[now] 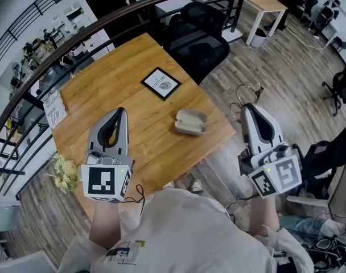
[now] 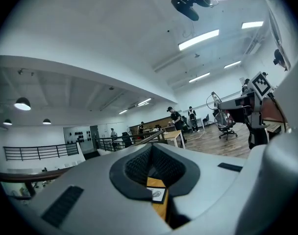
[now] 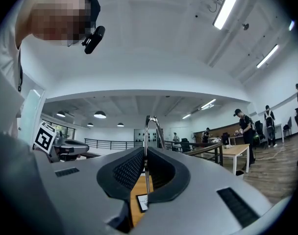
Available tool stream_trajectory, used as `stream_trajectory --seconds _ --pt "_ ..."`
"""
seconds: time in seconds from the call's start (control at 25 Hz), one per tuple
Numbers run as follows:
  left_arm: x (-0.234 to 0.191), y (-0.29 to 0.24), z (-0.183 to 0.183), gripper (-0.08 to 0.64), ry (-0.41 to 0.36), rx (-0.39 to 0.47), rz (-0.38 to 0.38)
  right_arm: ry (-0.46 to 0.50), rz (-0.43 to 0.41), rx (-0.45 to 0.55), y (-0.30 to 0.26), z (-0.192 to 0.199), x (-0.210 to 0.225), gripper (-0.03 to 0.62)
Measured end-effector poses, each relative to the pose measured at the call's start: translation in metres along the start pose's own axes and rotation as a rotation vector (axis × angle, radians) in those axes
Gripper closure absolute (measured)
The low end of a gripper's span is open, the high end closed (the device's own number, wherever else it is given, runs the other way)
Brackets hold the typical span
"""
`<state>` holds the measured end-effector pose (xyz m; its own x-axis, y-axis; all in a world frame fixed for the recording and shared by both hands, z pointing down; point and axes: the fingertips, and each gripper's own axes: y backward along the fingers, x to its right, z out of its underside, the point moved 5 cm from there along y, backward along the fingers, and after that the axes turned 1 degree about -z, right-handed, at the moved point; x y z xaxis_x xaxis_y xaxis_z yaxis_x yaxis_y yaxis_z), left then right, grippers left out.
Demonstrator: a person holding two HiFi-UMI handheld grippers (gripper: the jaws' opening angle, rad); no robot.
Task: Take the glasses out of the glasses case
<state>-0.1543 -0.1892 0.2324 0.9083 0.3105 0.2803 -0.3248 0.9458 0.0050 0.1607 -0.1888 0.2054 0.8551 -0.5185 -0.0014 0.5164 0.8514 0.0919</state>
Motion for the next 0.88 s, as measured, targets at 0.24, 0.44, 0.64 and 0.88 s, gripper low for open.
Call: stream_trajectory --seconds 0.24,0.44,0.64,0.88 --pt "0.013 -0.003 0.017 0.543 -0.017 -0.057 0.028 0.017 -0.025 -0.080 -0.001 0.021 -0.002 0.549" --pt "0.024 -0.002 0.023 0.543 -0.016 -0.077 0.052 0.015 -0.042 -0.102 0.000 0.028 -0.005 0.549" --pt "0.027 -0.003 0.019 0.543 -0.012 -0.090 0.048 0.025 -0.067 -0.111 -0.004 0.032 -0.009 0.549" --pt "0.025 0.003 0.020 0.543 -0.029 -0.086 0.052 0.029 -0.083 -0.117 -0.004 0.033 -0.014 0.549"
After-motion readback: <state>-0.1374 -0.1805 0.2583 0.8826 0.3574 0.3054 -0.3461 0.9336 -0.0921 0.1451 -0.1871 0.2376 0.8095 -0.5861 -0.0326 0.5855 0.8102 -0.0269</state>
